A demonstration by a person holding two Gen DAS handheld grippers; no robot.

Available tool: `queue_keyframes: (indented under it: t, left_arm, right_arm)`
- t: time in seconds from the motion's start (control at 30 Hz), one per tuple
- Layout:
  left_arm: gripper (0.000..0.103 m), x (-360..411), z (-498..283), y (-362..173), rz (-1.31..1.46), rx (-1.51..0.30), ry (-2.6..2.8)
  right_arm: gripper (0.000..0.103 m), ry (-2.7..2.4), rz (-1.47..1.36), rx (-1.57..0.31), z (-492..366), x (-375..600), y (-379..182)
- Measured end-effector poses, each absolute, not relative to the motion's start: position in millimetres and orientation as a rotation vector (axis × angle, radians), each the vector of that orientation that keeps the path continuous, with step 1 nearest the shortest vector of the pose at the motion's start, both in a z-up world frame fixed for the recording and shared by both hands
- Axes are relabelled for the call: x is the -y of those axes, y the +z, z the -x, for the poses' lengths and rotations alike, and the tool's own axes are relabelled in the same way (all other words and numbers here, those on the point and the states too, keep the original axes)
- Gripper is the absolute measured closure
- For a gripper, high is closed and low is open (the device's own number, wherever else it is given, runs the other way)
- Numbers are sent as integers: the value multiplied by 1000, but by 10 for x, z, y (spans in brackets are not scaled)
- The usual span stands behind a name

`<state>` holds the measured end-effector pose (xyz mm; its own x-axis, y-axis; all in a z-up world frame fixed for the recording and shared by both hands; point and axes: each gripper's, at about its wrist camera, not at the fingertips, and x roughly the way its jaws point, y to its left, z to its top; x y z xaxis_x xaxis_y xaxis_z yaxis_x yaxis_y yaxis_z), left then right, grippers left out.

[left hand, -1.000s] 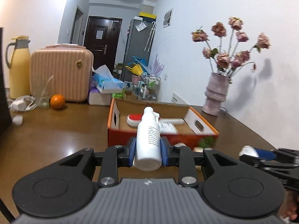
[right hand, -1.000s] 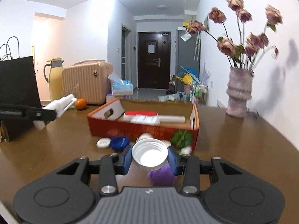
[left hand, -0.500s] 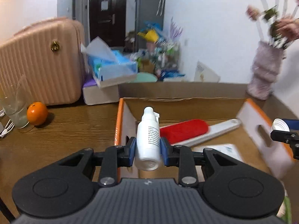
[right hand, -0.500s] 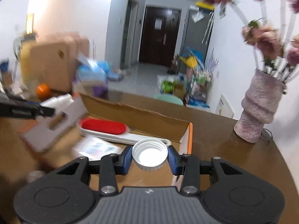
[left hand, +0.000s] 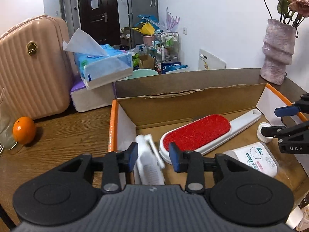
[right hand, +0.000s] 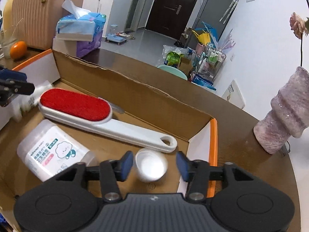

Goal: Organize rigid objects
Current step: 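Lower both held items into the box and open both grippers, then withdraw both grippers from the box toward the remaining items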

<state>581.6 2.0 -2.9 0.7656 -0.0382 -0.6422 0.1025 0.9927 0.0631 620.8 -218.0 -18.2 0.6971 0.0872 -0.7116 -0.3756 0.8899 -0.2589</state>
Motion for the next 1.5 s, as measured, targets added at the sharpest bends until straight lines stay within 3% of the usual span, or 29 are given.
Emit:
queue_keyframes:
  t: [0.23,0.37,0.5,0.9,1.5]
  left_arm:
    - [64,-67,-5730,82,-74,-691,-71]
    - [58,-96,-5544,285,-82,-652,-71]
    - [58,-127,-5285,544,-80,-619,-68]
    - [39,-163,-3995,1181,-144,-477,-74]
    - [6,100,-1795,869,-210,-218,-128]
  right_arm:
    - [51,272,384,-752,-6152,2254,-94]
    - [40,274,396,-727,-5963,2293,102]
    - [39,262,400,-686,-5671,2357,388]
    - [33,261,382,-578,-4415,2505,972]
    - [21,296,192,-304,-2338,2552,935]
